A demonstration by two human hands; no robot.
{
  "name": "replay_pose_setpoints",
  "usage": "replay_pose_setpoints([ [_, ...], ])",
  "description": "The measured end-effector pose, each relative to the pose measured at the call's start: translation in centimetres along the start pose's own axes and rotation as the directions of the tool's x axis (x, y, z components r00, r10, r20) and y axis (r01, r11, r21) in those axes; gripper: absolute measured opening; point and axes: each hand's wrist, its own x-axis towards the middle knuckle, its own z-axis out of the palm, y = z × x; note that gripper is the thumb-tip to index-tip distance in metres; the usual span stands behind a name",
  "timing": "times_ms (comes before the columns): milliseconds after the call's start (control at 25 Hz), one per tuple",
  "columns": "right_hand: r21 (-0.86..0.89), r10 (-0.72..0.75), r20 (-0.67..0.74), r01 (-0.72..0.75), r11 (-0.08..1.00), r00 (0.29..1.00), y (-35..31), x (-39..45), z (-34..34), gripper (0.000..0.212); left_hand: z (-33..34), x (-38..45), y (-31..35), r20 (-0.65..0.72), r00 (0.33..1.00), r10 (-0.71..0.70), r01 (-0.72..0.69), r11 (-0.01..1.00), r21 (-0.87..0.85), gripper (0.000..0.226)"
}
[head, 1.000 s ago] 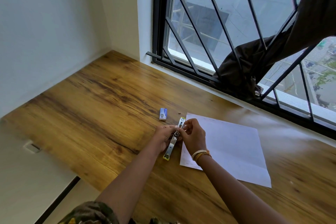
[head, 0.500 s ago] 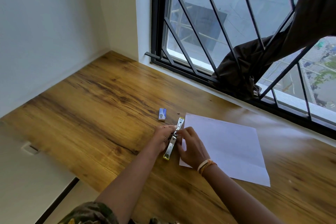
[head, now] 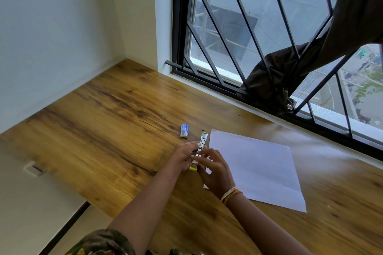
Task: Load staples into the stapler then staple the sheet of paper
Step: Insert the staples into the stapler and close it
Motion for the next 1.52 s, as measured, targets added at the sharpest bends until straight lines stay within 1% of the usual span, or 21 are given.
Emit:
replay_pose_setpoints([
  [80,0.160,0.184,-0.078,-0.170,0.972,0.980,-0.1,0.4,-0.1,0.028,0.0,0.0,0.1,0.001,1.000,-0.018,0.018,1.000,0.024,0.025],
  [160,0.297,0.368,-0.117,-0.321,0.899,0.922,-0.1,1.2,-0.2,0.019,0.1,-0.2,0.2,0.019,0.999,-0.037,0.037,0.999,0.040,0.025],
  [240,0.396,0.545,-0.116,-0.465,0.792,0.831,0.3,2.3,-0.2,0.013,0.1,-0.3,0.2,0.050,0.998,-0.040,0.039,0.999,0.023,0.024],
  [280,0.438,0.633,-0.091,-0.540,0.719,0.769,0.7,2.8,-0.1,0.014,0.0,-0.4,0.2,0.062,0.997,-0.036,0.035,0.999,0.011,0.023],
  [360,0.502,0.761,0.001,-0.658,0.561,0.649,1.6,3.7,0.2,0.025,-0.1,-0.5,0.1,0.074,0.997,-0.028,0.028,1.000,0.007,0.022],
  [400,0.524,0.788,0.034,-0.683,0.509,0.614,1.8,4.1,0.4,0.028,-0.1,-0.5,0.1,0.075,0.997,-0.024,0.023,1.000,0.011,0.023],
  [480,0.562,0.802,0.061,-0.684,0.465,0.595,2.0,4.6,0.5,0.025,-0.1,-0.5,0.1,0.069,0.998,-0.016,0.015,1.000,0.016,0.026],
  [600,0.610,0.796,0.089,-0.665,0.432,0.598,2.1,4.9,0.5,0.016,-0.2,-0.4,0.1,0.084,0.996,-0.012,0.012,1.000,-0.009,0.025],
  [680,0.621,0.787,0.140,-0.673,0.402,0.601,2.0,4.8,0.4,0.009,-0.3,-0.5,-0.1,0.094,0.996,-0.006,0.007,1.000,-0.007,0.020],
  [760,0.651,0.781,0.204,-0.678,0.342,0.590,1.6,4.5,0.2,0.008,-0.5,-0.4,-0.2,0.108,0.994,0.010,-0.010,1.000,0.000,0.017],
  [840,0.714,0.789,0.260,-0.661,0.231,0.556,1.5,4.4,-0.5,0.015,-0.7,-0.7,-0.5,0.168,0.985,0.036,-0.036,0.999,0.002,0.022],
  [920,0.761,0.789,0.339,-0.643,0.091,0.512,1.7,4.3,-1.6,0.031,-0.8,-1.1,-0.7,0.249,0.966,0.068,-0.081,0.996,0.043,0.030],
  [1000,0.782,0.759,0.424,-0.622,-0.032,0.494,1.9,3.6,-2.7,0.042,-0.7,-1.7,-1.1,0.302,0.947,0.107,-0.162,0.974,0.161,0.041],
  [1080,0.804,0.735,0.481,-0.575,-0.152,0.477,1.9,2.2,-3.4,0.042,0.0,-2.4,-1.6,0.316,0.938,0.140,-0.239,0.923,0.301,0.048],
  [1120,0.810,0.735,0.489,-0.558,-0.181,0.470,2.0,1.4,-3.7,0.040,0.4,-2.8,-1.8,0.313,0.936,0.162,-0.277,0.887,0.368,0.050],
  [1160,0.811,0.736,0.486,-0.556,-0.180,0.471,2.0,0.7,-4.0,0.038,0.8,-3.1,-1.9,0.319,0.930,0.184,-0.315,0.846,0.430,0.052],
  [1240,0.800,0.737,0.472,-0.586,-0.127,0.484,2.0,-0.5,-4.8,0.031,1.6,-3.9,-2.3,0.362,0.910,0.200,-0.378,0.758,0.531,0.056],
  [1320,0.778,0.748,0.456,-0.624,-0.071,0.483,2.0,-1.4,-5.7,0.020,2.4,-4.5,-2.8,0.398,0.898,0.188,-0.409,0.690,0.597,0.062],
  [1440,0.757,0.793,0.397,-0.653,0.002,0.462,2.1,-2.7,-6.9,0.027,3.8,-5.3,-4.2,0.444,0.880,0.167,-0.441,0.631,0.638,0.071],
  [1520,0.757,0.818,0.349,-0.652,0.041,0.457,2.2,-3.8,-7.8,0.028,4.8,-5.8,-5.1,0.488,0.860,0.150,-0.473,0.591,0.653,0.077],
])
